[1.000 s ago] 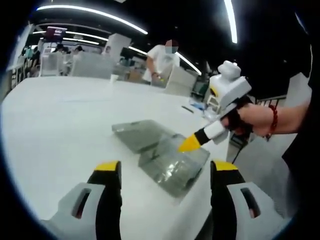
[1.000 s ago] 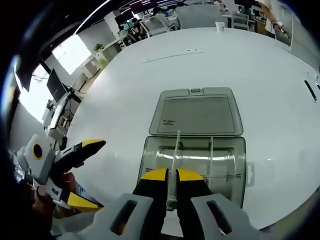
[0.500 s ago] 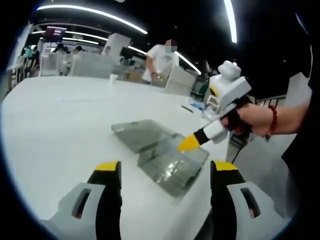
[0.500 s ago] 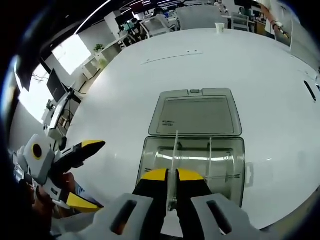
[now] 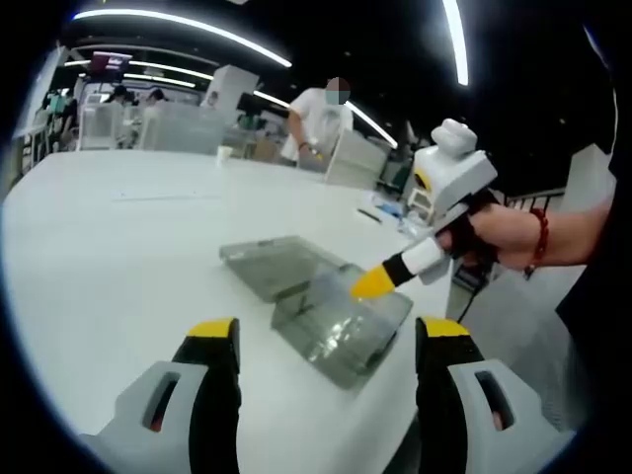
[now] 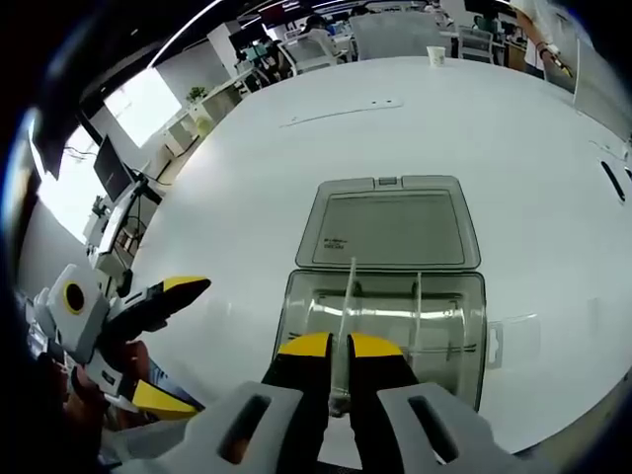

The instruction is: Insert the divider into the dual guide fixture by aligning both edges with the guide slots and pushing it downward to the bottom, including one-sided entry, uneven engagement, binding, and posture correction.

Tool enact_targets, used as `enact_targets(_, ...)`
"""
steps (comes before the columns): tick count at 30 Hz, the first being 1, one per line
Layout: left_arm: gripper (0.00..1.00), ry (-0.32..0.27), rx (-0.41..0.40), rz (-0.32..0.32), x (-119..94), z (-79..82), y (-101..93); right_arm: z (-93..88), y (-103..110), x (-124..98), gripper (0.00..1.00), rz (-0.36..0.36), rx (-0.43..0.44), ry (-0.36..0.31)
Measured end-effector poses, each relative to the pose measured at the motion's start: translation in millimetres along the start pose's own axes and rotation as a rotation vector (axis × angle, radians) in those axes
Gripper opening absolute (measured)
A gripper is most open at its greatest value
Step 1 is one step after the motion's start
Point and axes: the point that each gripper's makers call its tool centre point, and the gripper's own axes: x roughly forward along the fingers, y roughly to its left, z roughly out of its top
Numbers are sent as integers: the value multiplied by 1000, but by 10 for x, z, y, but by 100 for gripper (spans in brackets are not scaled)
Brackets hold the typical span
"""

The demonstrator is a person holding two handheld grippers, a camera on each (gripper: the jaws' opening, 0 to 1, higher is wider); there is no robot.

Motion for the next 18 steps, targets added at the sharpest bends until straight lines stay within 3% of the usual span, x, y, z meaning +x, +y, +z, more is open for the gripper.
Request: enact_targets(18, 70, 2, 2, 2, -6, 0, -7, 13, -21, -22, 0, -1, 8, -2)
